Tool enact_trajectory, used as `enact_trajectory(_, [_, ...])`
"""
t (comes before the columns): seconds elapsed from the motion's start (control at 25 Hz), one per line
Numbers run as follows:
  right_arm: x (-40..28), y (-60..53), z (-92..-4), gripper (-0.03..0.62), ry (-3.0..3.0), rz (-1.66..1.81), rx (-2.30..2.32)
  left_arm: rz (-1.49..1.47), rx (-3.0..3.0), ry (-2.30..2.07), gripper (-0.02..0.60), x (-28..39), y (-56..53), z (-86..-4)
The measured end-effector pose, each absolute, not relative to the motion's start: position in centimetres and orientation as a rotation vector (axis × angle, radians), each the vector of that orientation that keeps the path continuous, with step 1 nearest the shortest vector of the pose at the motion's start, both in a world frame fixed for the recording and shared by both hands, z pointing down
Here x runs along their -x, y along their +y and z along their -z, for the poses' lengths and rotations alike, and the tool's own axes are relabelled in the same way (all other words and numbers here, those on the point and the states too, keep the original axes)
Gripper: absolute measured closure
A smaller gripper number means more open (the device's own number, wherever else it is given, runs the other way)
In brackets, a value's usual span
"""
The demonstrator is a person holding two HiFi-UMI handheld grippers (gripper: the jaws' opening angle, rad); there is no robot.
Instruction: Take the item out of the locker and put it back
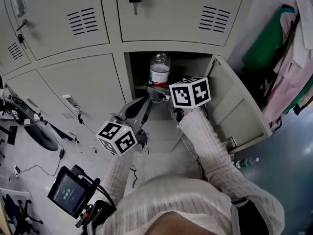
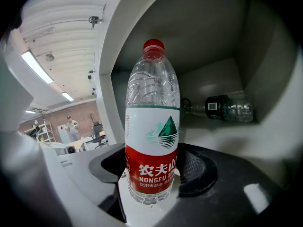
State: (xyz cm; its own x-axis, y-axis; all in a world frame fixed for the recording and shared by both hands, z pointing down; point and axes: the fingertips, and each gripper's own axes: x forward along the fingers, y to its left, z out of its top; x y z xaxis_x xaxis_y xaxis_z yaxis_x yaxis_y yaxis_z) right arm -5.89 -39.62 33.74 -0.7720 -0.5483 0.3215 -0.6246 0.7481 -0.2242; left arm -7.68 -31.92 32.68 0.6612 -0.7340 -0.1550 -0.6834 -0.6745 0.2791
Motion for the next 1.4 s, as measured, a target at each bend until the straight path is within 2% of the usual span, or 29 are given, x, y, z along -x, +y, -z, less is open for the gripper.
enact_trajectory(0.44, [5.3,-42.3,-31.2,0.281,-2.709,-0.382,-1.013,0.419,-2.665,-1.168,0.575,8.0,-32.9,-32.0])
enact_trajectory(0.88, [4.3,-46.2,-31.4,0.279,-2.631,-0.174,-1.26,0.415,-2.656,-1.172,0.575,8.4,-32.6,-32.7])
enact_trajectory(1.4, [4.2,-50.6,-31.9,0.279,-2.583,-0.122,-1.385,0.431,-2.621,-1.152,0.575,9.0,-33.2,-32.9])
